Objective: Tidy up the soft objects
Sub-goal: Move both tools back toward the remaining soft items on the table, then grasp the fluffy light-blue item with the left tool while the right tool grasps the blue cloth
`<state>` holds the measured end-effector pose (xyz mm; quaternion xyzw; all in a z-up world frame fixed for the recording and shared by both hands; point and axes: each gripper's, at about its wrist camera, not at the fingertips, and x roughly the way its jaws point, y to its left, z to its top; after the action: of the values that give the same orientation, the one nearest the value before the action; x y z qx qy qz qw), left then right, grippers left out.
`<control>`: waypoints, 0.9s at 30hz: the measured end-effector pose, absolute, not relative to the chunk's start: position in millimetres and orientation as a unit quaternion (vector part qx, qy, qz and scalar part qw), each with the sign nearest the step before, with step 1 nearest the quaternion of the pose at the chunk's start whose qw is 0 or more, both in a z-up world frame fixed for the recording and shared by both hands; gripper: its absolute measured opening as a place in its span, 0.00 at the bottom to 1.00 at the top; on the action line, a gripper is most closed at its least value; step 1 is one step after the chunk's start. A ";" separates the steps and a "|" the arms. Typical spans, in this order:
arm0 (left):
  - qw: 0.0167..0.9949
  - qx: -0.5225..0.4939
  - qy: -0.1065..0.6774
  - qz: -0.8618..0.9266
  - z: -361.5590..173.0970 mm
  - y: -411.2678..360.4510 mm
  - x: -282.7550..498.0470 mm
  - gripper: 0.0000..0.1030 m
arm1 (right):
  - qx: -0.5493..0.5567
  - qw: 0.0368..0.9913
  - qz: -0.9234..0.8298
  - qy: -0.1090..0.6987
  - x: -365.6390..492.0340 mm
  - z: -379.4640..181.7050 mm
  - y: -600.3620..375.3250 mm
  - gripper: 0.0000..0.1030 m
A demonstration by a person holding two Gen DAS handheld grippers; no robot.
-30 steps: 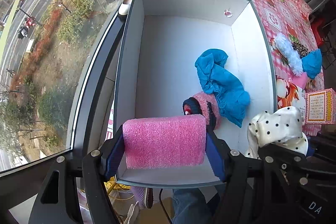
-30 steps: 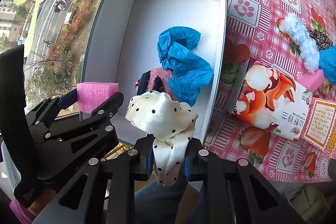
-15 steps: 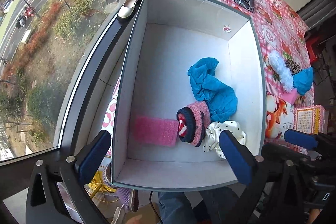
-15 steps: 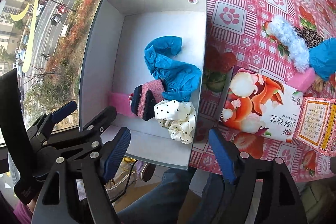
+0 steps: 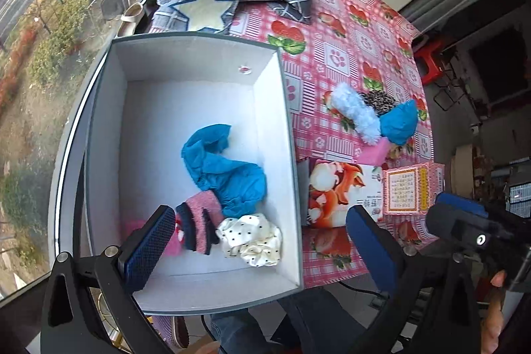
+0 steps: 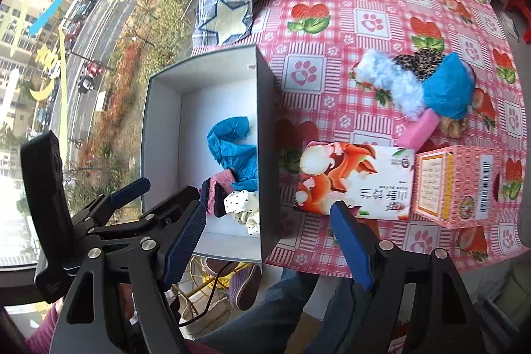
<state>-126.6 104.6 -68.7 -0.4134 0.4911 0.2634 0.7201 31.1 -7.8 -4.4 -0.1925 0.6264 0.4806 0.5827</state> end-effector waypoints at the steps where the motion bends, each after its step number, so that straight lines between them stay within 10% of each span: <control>1: 0.722 -0.412 0.493 0.257 -66.4 103.2 -116.9 1.00 | -0.184 0.588 0.477 0.626 41.9 0.6 -14.1 0.76; 12: 0.692 -0.440 0.523 0.232 -76.7 99.4 -11.6 1.00 | -0.096 0.649 0.404 0.637 194.6 22.3 -82.0 0.76; 27: 0.582 -0.517 0.560 0.284 -162.2 131.9 87.7 1.00 | -0.198 0.538 0.423 0.702 281.8 -134.1 4.3 0.76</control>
<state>87.7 131.9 -162.2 -0.5169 0.5599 0.2841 0.5819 281.8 4.3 -134.1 -0.1984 0.7018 0.4232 0.5375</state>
